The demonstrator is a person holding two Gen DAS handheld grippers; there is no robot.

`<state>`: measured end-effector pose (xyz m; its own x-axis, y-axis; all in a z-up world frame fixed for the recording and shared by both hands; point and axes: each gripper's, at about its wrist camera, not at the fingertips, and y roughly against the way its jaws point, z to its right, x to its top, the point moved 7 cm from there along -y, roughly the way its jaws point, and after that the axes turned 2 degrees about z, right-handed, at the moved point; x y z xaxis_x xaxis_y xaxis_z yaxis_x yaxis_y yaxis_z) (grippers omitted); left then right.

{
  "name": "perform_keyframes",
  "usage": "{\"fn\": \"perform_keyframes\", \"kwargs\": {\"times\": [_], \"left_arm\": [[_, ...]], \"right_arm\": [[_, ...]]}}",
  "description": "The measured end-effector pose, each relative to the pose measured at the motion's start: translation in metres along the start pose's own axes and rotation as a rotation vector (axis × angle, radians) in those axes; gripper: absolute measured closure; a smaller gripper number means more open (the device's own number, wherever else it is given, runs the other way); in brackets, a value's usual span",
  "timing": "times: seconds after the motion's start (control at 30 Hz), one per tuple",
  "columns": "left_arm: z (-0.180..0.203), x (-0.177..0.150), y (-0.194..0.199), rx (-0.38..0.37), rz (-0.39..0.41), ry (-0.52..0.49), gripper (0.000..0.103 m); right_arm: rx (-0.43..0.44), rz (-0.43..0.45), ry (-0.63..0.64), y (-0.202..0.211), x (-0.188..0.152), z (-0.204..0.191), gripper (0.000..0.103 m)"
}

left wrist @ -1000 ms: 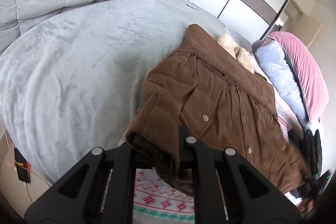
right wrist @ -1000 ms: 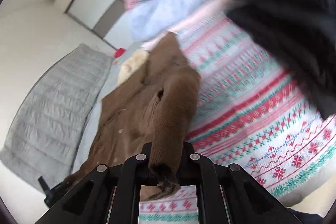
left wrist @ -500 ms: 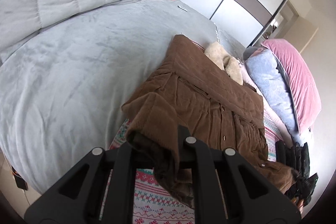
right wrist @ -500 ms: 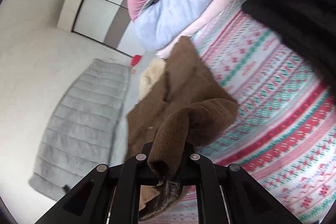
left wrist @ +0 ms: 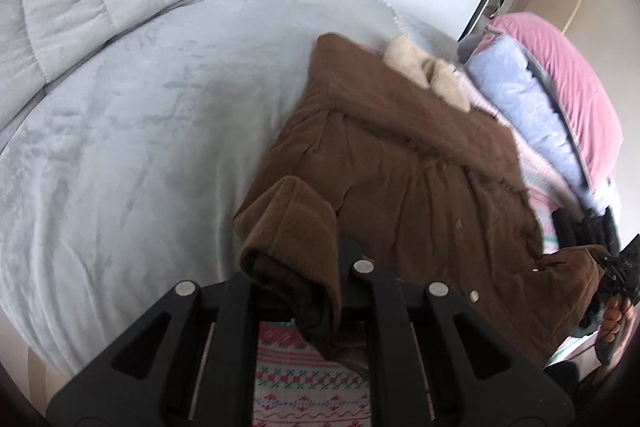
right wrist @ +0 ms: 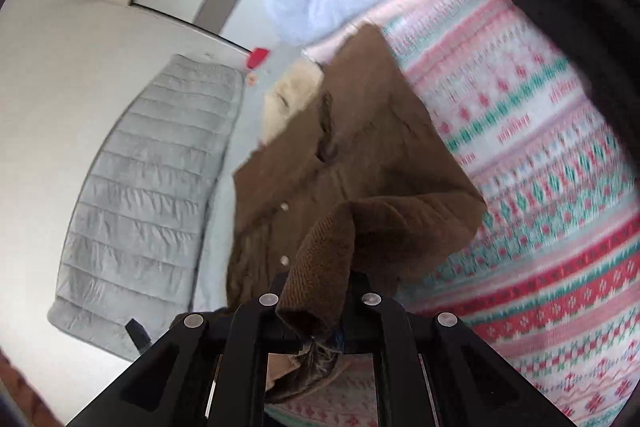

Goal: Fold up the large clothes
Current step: 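Lift the hem with both grippers and fold it toward the collar, then lay the folded hem onto the coat and open both grippers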

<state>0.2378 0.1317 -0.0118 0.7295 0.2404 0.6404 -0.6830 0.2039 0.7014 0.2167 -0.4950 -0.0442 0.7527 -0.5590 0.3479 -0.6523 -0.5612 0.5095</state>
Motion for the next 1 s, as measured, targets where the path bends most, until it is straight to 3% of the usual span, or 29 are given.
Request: {"fn": "perform_keyframes", "kwargs": {"times": [0.1,0.23,0.3,0.37,0.4,0.47,0.5,0.57,0.63,0.7,0.73,0.83,1.0], "left_arm": [[0.014,0.040,0.000,-0.054,0.039,0.009,0.091],[0.043,0.126,-0.030,-0.072,0.084,-0.001,0.091],[0.054,0.184,-0.063,-0.074,0.053,0.050,0.091],[0.067,0.255,-0.112,-0.081,0.025,0.091,0.089],[0.075,0.287,-0.140,-0.098,0.010,0.087,0.087],[0.083,0.331,-0.200,-0.116,-0.035,0.046,0.064],[0.072,0.336,-0.227,-0.044,-0.078,0.077,0.055],[0.046,0.328,-0.251,0.093,-0.110,0.180,0.056],[0.033,0.315,-0.263,0.056,-0.099,0.186,0.054],[0.016,0.297,-0.266,0.049,-0.074,0.199,0.048],[0.010,0.287,-0.269,0.047,-0.081,0.214,0.046],[-0.004,0.242,-0.278,0.006,-0.150,0.243,0.046],[-0.004,0.193,-0.258,-0.090,-0.158,0.245,0.045]], "right_arm": [[0.007,0.028,0.084,-0.007,0.036,-0.031,0.094],[-0.010,0.079,0.189,-0.053,0.125,-0.076,0.094],[-0.021,0.100,0.167,-0.081,0.174,-0.086,0.094],[-0.055,0.172,0.079,-0.121,0.245,-0.084,0.094],[-0.082,0.221,-0.001,-0.145,0.285,-0.076,0.094],[-0.191,0.265,-0.085,-0.187,0.334,-0.054,0.087],[-0.261,0.257,-0.125,-0.202,0.345,-0.042,0.084],[-0.270,0.246,-0.165,-0.213,0.342,-0.036,0.073],[-0.286,0.209,-0.031,-0.221,0.332,-0.041,0.065],[-0.453,0.256,0.129,-0.212,0.322,-0.035,0.055],[-0.492,0.263,0.171,-0.209,0.316,-0.029,0.047],[-0.460,0.189,0.224,-0.209,0.293,-0.014,0.046],[-0.493,0.087,0.302,-0.202,0.238,0.024,0.045]]}}
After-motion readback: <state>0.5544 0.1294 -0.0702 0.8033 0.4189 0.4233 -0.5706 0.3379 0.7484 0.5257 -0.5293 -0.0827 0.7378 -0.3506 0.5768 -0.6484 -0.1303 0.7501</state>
